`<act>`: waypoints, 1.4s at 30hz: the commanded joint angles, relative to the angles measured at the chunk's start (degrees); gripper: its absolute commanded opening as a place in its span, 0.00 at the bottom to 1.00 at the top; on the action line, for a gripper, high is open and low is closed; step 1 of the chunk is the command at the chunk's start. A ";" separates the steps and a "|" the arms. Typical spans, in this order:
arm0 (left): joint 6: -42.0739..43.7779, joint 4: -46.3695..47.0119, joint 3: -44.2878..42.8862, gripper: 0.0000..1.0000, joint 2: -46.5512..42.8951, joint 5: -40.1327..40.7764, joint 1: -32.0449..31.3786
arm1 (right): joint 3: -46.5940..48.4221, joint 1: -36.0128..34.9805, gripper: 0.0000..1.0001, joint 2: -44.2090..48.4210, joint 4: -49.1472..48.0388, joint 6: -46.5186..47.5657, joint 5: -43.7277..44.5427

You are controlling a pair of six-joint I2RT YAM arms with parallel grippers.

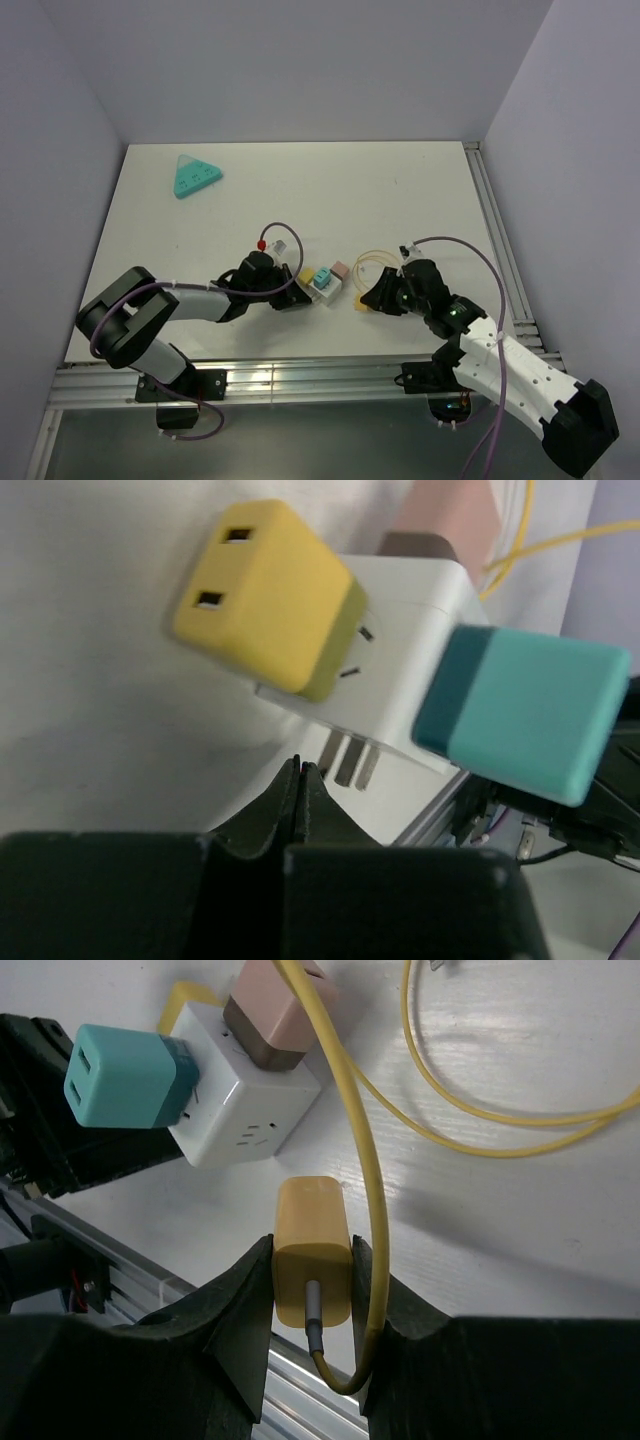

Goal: Insert the plug

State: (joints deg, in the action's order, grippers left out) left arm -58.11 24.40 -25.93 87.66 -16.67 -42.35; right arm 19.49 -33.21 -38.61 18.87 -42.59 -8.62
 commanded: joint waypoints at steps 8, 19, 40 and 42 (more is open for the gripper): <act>-3.24 2.67 1.41 0.00 -5.21 3.21 -5.90 | 1.87 0.16 0.00 -11.47 -15.43 -1.88 1.33; -3.06 -8.13 3.61 0.00 -15.40 14.28 -9.24 | 6.70 0.16 0.00 -23.96 -23.09 -1.01 0.36; 2.29 -38.36 -12.27 0.84 -29.94 28.79 -9.95 | 10.05 0.69 0.00 -14.40 -10.36 1.29 8.53; 3.52 -40.83 -14.92 0.88 -27.73 28.97 -10.03 | 9.35 0.95 0.00 -9.48 -6.84 0.14 11.07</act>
State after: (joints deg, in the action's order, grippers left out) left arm -58.19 -11.70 -35.97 57.36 10.66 -52.03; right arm 30.04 -33.01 -53.17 6.85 -41.76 -2.83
